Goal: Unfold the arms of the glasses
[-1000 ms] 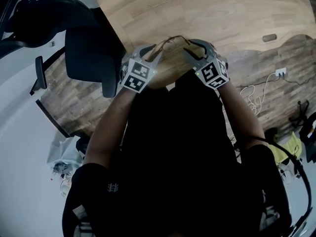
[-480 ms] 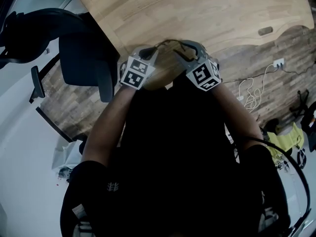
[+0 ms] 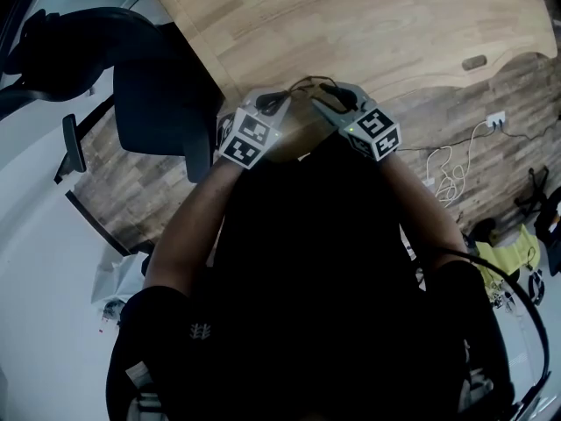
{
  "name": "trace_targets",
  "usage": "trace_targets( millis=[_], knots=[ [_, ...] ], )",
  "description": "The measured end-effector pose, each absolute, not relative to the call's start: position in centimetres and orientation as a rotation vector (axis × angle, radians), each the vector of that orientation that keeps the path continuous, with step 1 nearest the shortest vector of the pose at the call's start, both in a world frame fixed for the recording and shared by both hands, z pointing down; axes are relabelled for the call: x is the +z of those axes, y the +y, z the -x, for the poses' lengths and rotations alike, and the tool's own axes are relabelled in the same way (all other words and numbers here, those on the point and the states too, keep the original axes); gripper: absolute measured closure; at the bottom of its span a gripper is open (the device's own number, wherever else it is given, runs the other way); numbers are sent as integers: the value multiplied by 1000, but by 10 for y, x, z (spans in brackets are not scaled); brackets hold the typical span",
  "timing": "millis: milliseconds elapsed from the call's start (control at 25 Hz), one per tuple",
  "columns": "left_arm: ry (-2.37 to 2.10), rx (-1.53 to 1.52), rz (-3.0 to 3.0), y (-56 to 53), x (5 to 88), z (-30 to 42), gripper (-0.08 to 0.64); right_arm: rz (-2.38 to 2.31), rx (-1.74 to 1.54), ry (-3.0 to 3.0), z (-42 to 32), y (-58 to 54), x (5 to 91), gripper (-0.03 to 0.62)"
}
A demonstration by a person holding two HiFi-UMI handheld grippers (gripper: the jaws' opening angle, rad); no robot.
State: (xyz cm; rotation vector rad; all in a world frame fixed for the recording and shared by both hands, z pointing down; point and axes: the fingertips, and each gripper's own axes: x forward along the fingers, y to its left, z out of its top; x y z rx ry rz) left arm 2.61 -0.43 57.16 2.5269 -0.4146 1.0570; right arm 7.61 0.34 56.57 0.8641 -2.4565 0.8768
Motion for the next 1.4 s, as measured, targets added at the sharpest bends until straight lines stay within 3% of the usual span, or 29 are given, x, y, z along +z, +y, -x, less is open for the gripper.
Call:
trace_targets(
  millis=[920, 1400],
  knots=[
    [-351, 1084, -2628, 26, 544, 1, 505, -877, 981, -2578, -25, 20, 515, 459],
    [-556, 957, -2674, 31, 504, 58, 500, -942, 932, -2594, -10, 42, 492, 459]
  ],
)
